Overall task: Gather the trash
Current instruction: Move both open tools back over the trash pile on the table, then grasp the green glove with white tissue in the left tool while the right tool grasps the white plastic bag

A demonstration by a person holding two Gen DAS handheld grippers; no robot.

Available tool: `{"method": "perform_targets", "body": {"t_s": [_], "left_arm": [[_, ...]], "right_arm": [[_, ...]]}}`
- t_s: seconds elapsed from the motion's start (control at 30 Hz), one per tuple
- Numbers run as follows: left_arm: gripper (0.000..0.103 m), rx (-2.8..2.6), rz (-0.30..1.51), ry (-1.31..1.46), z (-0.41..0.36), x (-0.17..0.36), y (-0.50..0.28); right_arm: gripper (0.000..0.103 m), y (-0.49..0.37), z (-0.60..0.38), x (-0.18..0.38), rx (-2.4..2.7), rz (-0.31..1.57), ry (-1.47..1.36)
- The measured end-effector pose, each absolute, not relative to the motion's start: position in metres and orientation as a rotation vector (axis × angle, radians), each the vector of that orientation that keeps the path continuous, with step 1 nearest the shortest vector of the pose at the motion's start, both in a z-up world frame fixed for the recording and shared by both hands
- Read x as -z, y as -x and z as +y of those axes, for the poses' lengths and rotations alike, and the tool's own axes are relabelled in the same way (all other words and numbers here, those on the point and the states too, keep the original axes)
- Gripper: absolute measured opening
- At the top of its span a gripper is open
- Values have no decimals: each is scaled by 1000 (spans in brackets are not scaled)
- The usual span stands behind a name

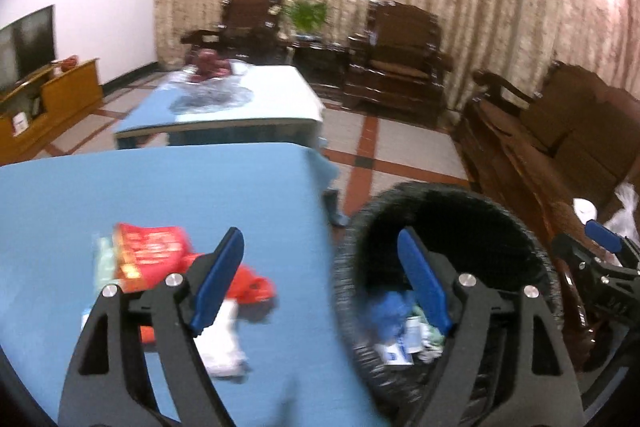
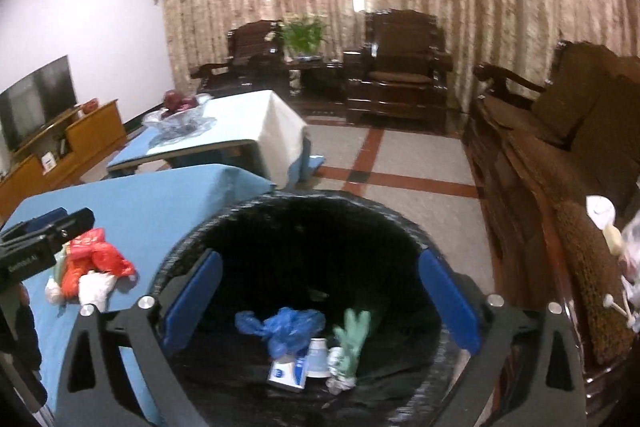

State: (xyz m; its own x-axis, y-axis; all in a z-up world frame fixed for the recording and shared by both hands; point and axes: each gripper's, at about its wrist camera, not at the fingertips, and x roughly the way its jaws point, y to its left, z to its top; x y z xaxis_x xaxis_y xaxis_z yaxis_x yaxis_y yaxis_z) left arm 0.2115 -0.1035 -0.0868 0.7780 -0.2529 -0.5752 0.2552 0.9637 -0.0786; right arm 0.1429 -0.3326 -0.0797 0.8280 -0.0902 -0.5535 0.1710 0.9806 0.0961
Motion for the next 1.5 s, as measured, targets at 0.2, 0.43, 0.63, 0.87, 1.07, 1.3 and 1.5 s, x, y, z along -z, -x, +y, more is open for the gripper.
{"method": "perform_targets", "body": {"t_s": [0.2,0.43,0.63,0.87,1.07,1.3,1.5], "left_arm": [[78,133,582,-1,-34,83,-192],[78,-8,590,11,43,94,-176],[77,-71,623,45,81,109,-172],[76,-87,661,59,100,131,-172],[74,-100,694,71,109,147,-174],[72,-97,717,74,113,159,-179],[71,-88,731,76,110,165,-182]], "right_arm": [[97,-157,-276,79,21,567,-138],[97,-169,-198,84,-128,556,-97],[93,-178,-136,94,-221,555,-50],[76,-195,-85,133,-252,640,-12],[65,-207,-76,163,-228,695,-7],[57,-215,-66,182,-248,747,27],[44,-222,-73,190,-273,789,-14]]}}
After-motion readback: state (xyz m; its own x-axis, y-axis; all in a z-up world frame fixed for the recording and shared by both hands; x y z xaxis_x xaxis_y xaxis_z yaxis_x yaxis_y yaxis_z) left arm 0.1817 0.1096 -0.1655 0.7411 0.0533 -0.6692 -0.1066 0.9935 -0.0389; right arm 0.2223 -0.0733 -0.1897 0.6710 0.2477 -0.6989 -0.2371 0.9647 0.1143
